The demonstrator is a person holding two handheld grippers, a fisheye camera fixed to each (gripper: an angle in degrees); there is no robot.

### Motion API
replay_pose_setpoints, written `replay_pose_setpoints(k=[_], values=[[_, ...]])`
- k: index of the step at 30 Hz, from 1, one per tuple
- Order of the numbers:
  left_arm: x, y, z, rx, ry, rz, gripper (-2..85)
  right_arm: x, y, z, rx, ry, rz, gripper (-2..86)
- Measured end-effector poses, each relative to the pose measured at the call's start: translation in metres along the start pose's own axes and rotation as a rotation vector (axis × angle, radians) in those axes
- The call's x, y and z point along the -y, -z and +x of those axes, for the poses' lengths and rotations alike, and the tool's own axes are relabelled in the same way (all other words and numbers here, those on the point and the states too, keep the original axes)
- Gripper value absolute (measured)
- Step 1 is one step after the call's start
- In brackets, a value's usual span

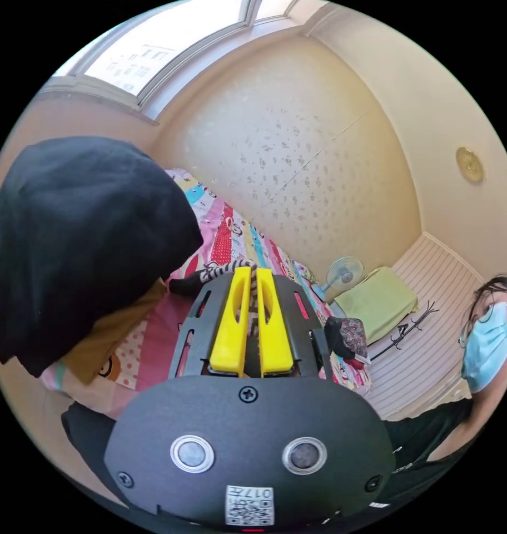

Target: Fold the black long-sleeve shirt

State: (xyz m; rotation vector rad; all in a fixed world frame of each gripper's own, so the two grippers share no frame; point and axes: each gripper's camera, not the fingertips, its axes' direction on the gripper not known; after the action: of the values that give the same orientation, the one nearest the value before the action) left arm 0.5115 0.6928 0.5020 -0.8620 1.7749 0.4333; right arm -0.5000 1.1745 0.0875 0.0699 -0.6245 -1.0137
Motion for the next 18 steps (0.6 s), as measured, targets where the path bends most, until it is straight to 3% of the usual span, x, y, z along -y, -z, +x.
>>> replay_pose_setpoints(k=[4,7,9,11,15,18], values=[[0.01,0.029,-0.012,-0.062,-0.003,0.035,0.9,0.004,-0.038,-0.104,-0.118,0.249,-0.011,17.5],[0.011,0.043,-0.023,-0.088,0.007,0.038,0.8,-0.007,-0.081,-0.17,-0.328,0.398,0.019,14.7],[0.011,0.052,-0.031,-0.093,0.013,0.042,0.8,-0.02,-0.113,-0.213,-0.618,0.505,0.115,9.4],[0.011,0.062,-0.039,-0.087,0.019,0.054,0.8,-0.022,-0.137,-0.238,-0.72,0.609,0.152,9.3],[0.013,0.078,-0.061,-0.098,0.031,0.065,1.0,0.004,-0.19,-0.244,-0.668,0.545,-0.053,11.3],[0.013,0.088,-0.074,-0.1,0.041,0.092,1.3,0.014,-0.192,-0.236,-0.622,0.485,-0.038,7.2]])
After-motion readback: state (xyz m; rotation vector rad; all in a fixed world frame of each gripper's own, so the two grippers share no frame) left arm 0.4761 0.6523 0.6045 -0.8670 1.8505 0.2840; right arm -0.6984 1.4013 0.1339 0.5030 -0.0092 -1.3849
